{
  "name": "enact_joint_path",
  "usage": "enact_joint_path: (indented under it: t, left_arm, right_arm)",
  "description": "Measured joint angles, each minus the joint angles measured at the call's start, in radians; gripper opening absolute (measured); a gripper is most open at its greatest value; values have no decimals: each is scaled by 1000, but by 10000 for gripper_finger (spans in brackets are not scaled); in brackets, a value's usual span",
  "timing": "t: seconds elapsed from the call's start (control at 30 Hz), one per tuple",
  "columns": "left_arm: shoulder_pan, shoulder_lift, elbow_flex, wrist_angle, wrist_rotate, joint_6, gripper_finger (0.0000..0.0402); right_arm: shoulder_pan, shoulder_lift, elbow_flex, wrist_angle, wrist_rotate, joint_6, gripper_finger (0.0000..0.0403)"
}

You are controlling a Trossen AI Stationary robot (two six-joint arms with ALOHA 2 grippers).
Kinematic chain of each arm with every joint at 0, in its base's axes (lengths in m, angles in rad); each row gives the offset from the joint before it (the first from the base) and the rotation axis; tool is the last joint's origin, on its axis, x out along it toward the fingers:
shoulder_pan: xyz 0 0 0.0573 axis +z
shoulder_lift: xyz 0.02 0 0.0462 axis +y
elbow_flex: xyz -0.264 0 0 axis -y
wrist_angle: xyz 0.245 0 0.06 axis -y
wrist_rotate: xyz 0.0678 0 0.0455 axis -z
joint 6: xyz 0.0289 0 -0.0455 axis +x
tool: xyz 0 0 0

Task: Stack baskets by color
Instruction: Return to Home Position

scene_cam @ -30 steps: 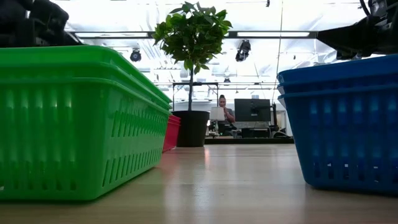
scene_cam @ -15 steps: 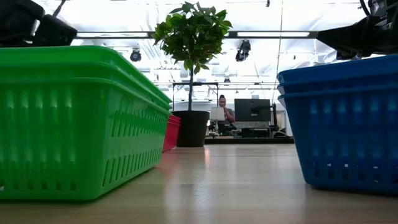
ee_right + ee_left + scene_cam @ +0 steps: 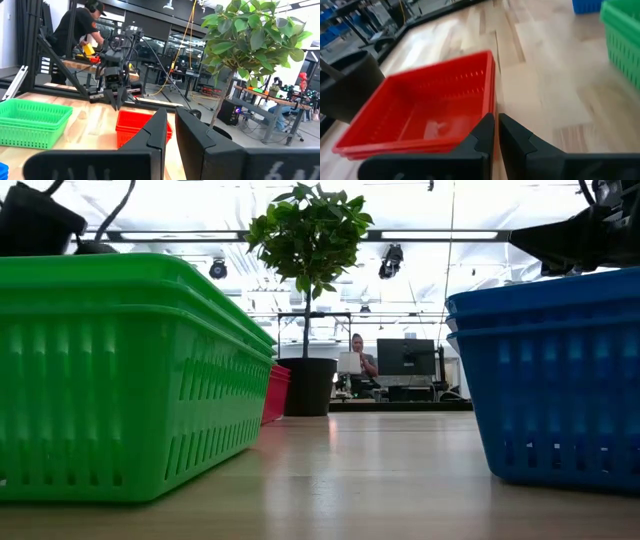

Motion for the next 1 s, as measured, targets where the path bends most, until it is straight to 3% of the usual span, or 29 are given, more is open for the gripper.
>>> enact_joint_path:
  t: [1.0]
  left_arm:
    - [0,331,9,14,4,-12,8]
  right_arm:
    - [0,0,0,0,0,0,31]
